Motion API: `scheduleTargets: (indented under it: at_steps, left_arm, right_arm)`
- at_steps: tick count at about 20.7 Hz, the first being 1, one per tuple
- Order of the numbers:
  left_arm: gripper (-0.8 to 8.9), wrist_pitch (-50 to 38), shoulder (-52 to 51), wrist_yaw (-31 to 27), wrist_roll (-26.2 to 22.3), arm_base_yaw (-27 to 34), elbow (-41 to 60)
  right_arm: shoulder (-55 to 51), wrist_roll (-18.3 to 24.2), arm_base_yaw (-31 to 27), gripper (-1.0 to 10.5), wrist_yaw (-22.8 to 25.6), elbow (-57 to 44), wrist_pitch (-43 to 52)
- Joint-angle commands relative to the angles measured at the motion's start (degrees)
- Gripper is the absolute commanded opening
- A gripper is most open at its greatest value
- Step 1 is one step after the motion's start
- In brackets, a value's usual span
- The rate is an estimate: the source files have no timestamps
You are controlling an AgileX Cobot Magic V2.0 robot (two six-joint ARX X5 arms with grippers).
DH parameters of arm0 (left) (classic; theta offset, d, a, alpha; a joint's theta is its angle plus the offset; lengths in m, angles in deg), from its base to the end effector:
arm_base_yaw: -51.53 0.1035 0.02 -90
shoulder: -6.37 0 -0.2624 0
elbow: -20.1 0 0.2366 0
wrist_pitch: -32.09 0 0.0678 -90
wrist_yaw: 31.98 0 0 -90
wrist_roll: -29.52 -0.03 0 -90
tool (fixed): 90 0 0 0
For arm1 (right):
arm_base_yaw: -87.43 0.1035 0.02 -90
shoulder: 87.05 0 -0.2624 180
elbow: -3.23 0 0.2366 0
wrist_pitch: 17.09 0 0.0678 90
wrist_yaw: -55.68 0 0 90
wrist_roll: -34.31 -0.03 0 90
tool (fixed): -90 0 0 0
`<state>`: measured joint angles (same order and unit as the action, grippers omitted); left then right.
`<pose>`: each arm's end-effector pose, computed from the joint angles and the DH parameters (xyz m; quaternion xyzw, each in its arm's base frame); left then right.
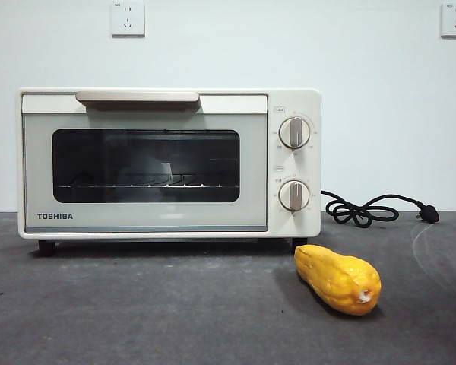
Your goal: Take the corn from the table,put the corn in the oven
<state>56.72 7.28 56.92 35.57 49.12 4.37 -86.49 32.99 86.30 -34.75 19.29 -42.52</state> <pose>0.0827 -0.0029 0.1515 -0.0500 0.0859 -0.0069 0.9950 0.0819 -0.0014 0.1524 0.0127 0.0865 -0.0071 0.9961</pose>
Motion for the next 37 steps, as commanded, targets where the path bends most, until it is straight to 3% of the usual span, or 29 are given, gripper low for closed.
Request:
scheduleTargets:
  at_steps: [1, 6, 8, 10, 12, 14, 22, 24, 31, 37]
  left_arm:
    - [-0.03, -0.6, 0.0, -0.3, -0.7, 0.1, 0.4]
    - [-0.03, -0.6, 0.0, -0.3, -0.5, 0.1, 0.4]
    - [-0.03, -0.8, 0.0, -0.3, 0.0, 0.1, 0.4]
    - [-0.03, -1.5, 0.0, -0.3, 2.7, 0.1, 0.4]
    - [-0.03, -1.8, 0.0, 0.2, 9.7, 0.1, 0.4]
    - [-0.03, -1.3, 0.0, 1.8, 15.8, 0.1, 0.4]
    - [-0.03, -0.6, 0.3, 12.4, 17.9, 0.1, 0.4]
    - [-0.03, -0.5, 0.8, 16.4, 17.9, 0.1, 0.2]
    - [-0.05, 0.6, 4.3, 29.0, 18.0, 0.1, -1.9]
    - [-0.05, 7.9, 10.6, 30.1, 17.1, -0.1, -9.4]
  right_arm:
    - [0.0, -0.6, 0.0, 0.0, -0.2, -0.5, 0.4]
    - [0.0, -2.2, 0.0, 0.0, -0.8, -0.5, 0.4]
    - [0.0, -7.9, 0.0, 0.0, -2.1, -0.5, 0.4]
    - [0.0, -16.5, 0.0, 0.0, -3.5, -0.5, 0.5]
    - [0.0, -24.9, 0.0, 0.0, -4.1, -0.5, 0.5]
    - [0.0, -28.7, 0.0, 0.0, -3.8, -0.5, 0.6]
    - [0.0, -29.7, 0.0, 0.0, -4.3, -0.5, 0.5]
    - [0.0, -30.3, 0.0, 0.0, -6.3, -0.5, 0.5]
    - [2.0, -33.2, 0.0, 0.0, -23.8, 0.9, -2.7]
    - [5.5, -32.0, 0.0, 0.0, -34.0, 3.5, -2.4]
